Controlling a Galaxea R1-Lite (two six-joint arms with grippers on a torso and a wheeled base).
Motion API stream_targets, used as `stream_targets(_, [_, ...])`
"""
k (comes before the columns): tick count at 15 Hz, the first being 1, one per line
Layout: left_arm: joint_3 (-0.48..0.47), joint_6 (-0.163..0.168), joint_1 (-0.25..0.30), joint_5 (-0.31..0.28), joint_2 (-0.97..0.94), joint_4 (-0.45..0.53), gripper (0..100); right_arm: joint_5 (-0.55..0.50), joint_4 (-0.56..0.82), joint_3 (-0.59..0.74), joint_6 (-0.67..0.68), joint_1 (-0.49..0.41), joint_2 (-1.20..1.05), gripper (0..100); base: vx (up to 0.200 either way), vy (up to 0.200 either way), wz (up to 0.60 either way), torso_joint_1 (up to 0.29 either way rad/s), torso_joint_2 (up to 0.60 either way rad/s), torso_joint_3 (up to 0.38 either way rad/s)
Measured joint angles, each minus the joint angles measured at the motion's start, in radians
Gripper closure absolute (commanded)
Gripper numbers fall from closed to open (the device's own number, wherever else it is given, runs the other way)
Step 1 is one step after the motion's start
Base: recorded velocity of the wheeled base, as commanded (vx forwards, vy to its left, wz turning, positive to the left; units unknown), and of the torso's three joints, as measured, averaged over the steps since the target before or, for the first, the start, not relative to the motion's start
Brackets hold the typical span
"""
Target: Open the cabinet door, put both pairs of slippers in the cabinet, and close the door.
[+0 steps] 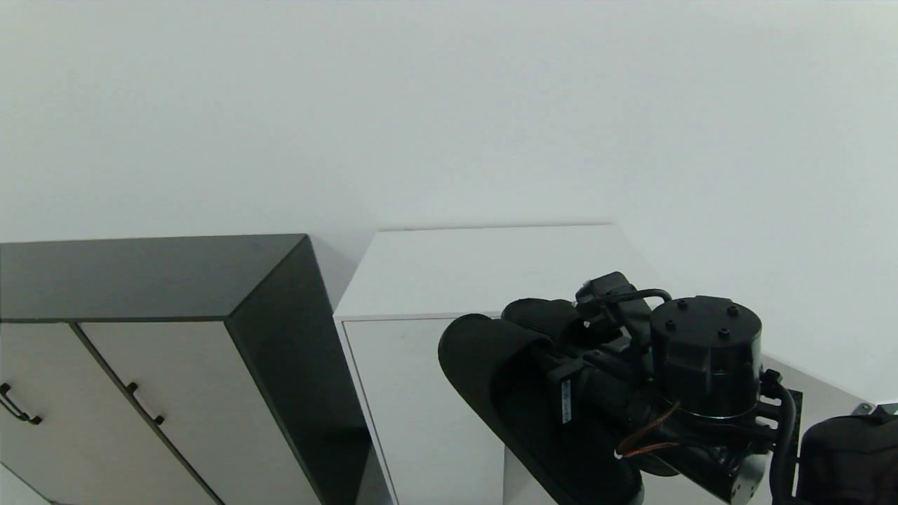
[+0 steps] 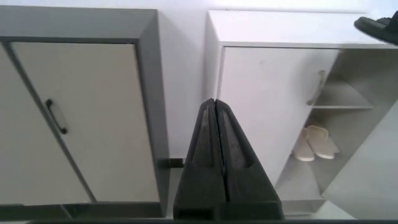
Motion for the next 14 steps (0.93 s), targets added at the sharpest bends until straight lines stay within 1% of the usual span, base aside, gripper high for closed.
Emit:
stream_targets(7, [0.000,0.000,0.000,0.000,0.000,0.000,100,0.000,-0.008,0.007,-0.001,0.003,0.000,100,0.000,-0.200,0.00,0.004,0.00,0.000])
stream_targets(14, [0.000,0.000,0.000,0.001,0.000,0.000,100,0.010,-0.032,0.013,-0.001,-0.002,0.006,100,0.000,0.000,0.00,0.000,0.00,0.000])
